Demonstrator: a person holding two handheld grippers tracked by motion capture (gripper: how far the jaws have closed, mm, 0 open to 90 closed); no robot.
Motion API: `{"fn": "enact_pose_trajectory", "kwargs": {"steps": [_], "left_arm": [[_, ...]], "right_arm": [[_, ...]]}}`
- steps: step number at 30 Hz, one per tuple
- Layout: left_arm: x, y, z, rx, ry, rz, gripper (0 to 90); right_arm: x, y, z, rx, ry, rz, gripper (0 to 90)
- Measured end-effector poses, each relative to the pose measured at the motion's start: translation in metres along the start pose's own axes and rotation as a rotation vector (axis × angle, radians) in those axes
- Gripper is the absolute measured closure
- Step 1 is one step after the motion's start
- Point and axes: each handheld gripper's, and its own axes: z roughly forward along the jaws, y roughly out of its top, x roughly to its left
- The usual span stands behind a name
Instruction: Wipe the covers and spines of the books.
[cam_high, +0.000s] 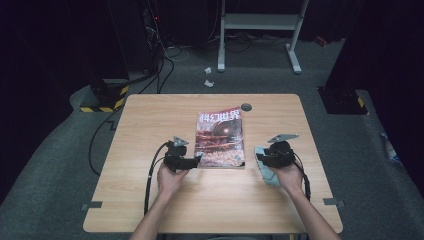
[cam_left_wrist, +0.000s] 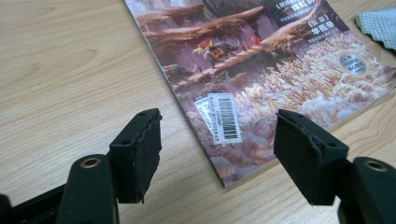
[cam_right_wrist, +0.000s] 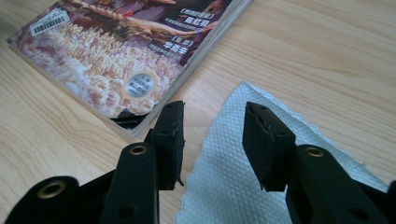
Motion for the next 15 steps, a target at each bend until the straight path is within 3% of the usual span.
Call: {"fn": "enact_pose_trajectory", "kwargs": {"steps": [15], "left_arm": [[0.02,-0.017,-0.026,-0.063,0.009,-0.048,31.0]], "right_arm": [[-0.016,-0.018,-0.021,-0.051,-0.011,0.053,58.4]]}}
